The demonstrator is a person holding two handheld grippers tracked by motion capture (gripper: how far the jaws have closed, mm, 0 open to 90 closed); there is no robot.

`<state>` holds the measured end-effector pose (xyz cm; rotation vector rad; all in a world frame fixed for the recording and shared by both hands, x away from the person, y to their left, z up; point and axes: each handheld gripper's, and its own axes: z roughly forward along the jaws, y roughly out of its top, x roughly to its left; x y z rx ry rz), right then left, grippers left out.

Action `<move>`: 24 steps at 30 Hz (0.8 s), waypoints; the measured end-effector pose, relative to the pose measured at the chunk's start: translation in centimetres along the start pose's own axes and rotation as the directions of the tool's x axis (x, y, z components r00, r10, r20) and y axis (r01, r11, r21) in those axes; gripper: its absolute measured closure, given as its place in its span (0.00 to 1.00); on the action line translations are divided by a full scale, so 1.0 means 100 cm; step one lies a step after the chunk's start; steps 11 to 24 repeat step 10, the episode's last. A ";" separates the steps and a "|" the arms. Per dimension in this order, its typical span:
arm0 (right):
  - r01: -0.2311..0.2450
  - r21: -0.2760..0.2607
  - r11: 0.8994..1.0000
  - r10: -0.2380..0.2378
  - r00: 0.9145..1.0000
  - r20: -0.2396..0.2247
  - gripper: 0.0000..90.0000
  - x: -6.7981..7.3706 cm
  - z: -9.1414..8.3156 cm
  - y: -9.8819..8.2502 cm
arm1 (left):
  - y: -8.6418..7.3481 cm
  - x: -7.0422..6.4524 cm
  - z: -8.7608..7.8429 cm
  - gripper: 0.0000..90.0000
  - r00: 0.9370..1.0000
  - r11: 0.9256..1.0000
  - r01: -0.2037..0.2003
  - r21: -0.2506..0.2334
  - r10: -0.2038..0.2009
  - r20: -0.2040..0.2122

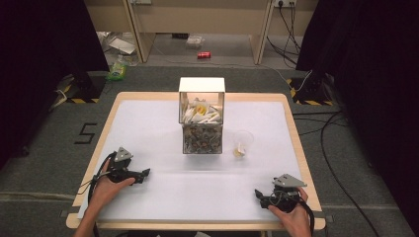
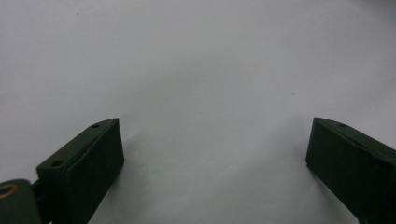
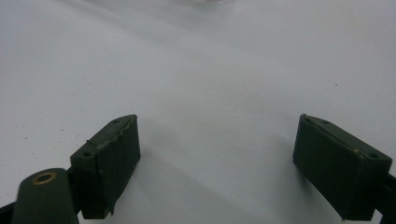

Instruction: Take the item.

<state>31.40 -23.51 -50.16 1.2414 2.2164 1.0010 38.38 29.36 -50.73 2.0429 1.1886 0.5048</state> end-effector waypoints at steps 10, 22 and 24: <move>0.001 -0.007 1.000 -0.001 1.000 -0.002 0.17 0.000 0.000 -0.001 | 0.000 0.000 0.000 0.04 1.000 1.000 0.000 0.000 0.000 0.000; 0.001 -0.007 1.000 -0.001 1.000 -0.002 0.17 0.000 0.000 -0.001 | 0.000 0.000 0.000 0.04 1.000 1.000 0.000 0.000 0.000 0.000; 0.001 -0.007 1.000 -0.001 1.000 -0.002 0.17 0.000 0.000 -0.001 | 0.000 0.000 0.000 0.04 1.000 1.000 0.000 0.000 0.000 0.000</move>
